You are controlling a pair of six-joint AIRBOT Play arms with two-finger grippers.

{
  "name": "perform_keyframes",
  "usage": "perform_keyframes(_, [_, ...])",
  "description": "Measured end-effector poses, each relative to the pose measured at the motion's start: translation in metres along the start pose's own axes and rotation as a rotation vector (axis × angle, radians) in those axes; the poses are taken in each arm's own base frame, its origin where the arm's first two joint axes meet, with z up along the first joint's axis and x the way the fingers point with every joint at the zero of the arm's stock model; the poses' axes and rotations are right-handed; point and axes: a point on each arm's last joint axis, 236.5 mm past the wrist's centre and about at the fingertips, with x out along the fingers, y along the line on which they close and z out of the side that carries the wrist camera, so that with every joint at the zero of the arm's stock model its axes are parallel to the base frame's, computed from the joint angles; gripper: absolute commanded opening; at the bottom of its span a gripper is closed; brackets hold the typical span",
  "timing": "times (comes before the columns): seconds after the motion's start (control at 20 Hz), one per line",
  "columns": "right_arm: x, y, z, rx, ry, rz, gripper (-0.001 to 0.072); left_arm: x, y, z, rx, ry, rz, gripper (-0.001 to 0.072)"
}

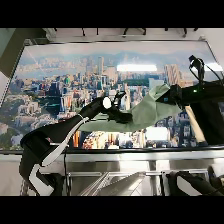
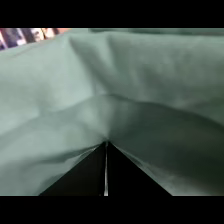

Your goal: Fold the shirts.

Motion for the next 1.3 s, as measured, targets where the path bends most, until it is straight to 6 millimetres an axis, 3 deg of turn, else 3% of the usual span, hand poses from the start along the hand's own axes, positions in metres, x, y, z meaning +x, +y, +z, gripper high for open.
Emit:
perform_keyframes(0.15, [0.000, 0.008, 0.000, -0.006, 0.003, 0.013, 0.0034, -0.006, 0.000, 0.001, -0.011, 0.004, -0.004, 0.0016])
perform_keyframes(0.25, [0.001, 0.010, 0.000, -0.006, 0.008, 0.017, 0.0034, -0.026, 0.005, 0.002, 0.012, 0.011, 0.001, 0.0016])
perform_keyframes(0.4, [0.008, 0.014, 0.001, -0.006, 0.016, 0.025, 0.0034, -0.079, 0.038, -0.004, 0.044, 0.007, 0.078, 0.0016])
perform_keyframes(0.6, [0.034, 0.026, 0.003, -0.020, 0.033, 0.044, 0.0034, -0.176, 0.107, -0.025, -0.016, -0.064, 0.190, 0.0016])
perform_keyframes(0.75, [0.074, 0.041, 0.004, -0.029, 0.058, 0.064, 0.0034, -0.243, 0.159, -0.049, -0.134, -0.166, 0.250, 0.0016])
perform_keyframes(0.95, [0.144, 0.068, 0.000, -0.014, 0.096, 0.130, 0.0034, -0.301, 0.207, -0.076, -0.267, -0.295, 0.311, 0.0016])
perform_keyframes(1.1, [0.201, 0.090, -0.002, -0.008, 0.110, 0.174, 0.0034, -0.323, 0.226, -0.085, -0.322, -0.368, 0.344, 0.0016])
perform_keyframes(1.3, [0.275, 0.106, -0.005, 0.003, 0.128, 0.194, 0.0034, -0.329, 0.236, -0.088, -0.353, -0.394, 0.348, 0.0016])
